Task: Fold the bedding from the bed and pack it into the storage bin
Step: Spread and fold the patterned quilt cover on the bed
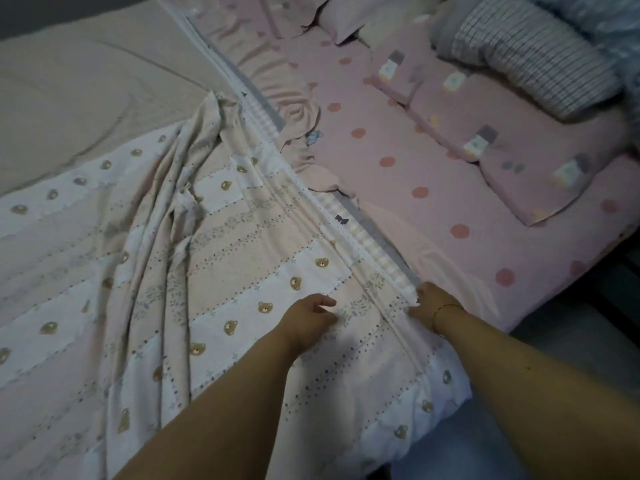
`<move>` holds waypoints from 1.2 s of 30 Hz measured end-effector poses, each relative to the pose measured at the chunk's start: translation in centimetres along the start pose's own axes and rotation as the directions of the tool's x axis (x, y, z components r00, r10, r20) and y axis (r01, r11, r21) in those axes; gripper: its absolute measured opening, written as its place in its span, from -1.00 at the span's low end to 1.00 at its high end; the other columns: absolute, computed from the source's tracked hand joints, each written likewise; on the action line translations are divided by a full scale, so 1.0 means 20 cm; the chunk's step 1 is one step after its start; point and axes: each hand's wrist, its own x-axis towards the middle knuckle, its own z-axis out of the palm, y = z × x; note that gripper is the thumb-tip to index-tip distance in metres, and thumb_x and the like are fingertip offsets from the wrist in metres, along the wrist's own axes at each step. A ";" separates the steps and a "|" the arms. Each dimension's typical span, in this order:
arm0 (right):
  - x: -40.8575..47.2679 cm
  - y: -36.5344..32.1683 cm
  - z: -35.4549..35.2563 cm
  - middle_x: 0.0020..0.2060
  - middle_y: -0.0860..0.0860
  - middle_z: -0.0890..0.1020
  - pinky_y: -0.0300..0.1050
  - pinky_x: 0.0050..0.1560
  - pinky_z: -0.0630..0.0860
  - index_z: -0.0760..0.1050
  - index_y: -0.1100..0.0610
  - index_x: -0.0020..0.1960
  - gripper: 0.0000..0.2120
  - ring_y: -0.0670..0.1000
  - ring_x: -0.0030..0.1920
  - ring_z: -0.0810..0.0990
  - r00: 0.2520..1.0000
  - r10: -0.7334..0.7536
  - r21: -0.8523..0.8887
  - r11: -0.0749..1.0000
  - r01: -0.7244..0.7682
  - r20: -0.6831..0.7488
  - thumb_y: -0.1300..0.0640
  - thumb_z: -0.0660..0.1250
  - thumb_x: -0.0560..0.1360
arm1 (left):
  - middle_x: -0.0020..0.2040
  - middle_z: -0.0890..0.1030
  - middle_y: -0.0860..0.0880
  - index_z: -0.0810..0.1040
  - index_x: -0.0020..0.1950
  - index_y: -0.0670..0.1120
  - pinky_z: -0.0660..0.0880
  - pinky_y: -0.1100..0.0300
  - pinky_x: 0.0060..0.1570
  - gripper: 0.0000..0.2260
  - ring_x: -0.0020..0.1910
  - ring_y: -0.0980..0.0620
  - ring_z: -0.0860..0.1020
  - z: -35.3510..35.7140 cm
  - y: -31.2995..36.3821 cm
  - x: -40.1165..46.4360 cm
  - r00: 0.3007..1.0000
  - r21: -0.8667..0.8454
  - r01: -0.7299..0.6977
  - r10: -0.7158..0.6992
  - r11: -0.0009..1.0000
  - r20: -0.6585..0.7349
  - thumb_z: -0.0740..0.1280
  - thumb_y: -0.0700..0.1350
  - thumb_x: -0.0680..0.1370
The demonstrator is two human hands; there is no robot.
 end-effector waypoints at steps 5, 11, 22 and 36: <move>0.10 0.03 0.03 0.36 0.14 0.40 -0.22 0.25 0.34 0.27 0.25 0.42 -0.42 0.10 0.35 0.40 0.991 -0.021 -0.025 0.999 0.025 0.136 -0.01 0.33 0.52 | -0.02 0.63 -0.11 0.55 0.10 0.01 0.56 0.10 -0.06 -0.83 -0.08 -0.07 0.63 0.04 -0.03 0.09 0.996 -0.017 0.072 -0.073 0.997 -0.059 0.36 -0.13 0.51; 0.08 0.32 -0.09 0.26 0.18 0.51 -0.24 0.00 0.37 0.40 0.27 0.34 -0.50 0.12 0.23 0.51 0.985 0.162 -0.069 0.985 -0.158 0.057 -0.09 0.21 0.57 | -0.04 0.64 -0.13 0.56 -0.02 0.05 0.57 0.06 0.02 -0.87 -0.07 -0.09 0.63 0.00 -0.08 0.12 0.984 -0.001 0.083 -0.082 0.997 -0.157 0.34 -0.17 0.50; 0.07 -0.16 0.05 0.09 0.21 0.52 0.01 0.08 0.47 0.41 0.23 0.15 -0.67 0.22 0.10 0.49 0.869 -0.065 -0.120 0.993 0.007 -0.490 0.14 0.35 0.44 | 0.15 0.56 -0.16 0.48 0.31 -0.14 0.40 0.24 -0.07 -0.69 0.01 -0.07 0.55 -0.31 -0.35 -0.02 0.899 0.129 0.125 -0.057 0.984 -0.435 0.27 -0.17 0.56; 0.12 -1.21 0.67 -0.35 0.05 0.40 -0.35 -0.31 0.35 0.34 0.08 -0.26 -0.75 -0.02 -0.42 0.39 0.932 -0.361 0.159 0.922 0.352 0.026 0.02 0.30 0.52 | 0.32 0.40 -0.22 0.40 0.30 -0.25 0.38 -0.01 0.30 -0.51 0.31 -0.18 0.37 -0.78 -0.74 0.07 0.707 0.248 0.361 -0.091 0.899 -0.701 0.41 -0.05 0.46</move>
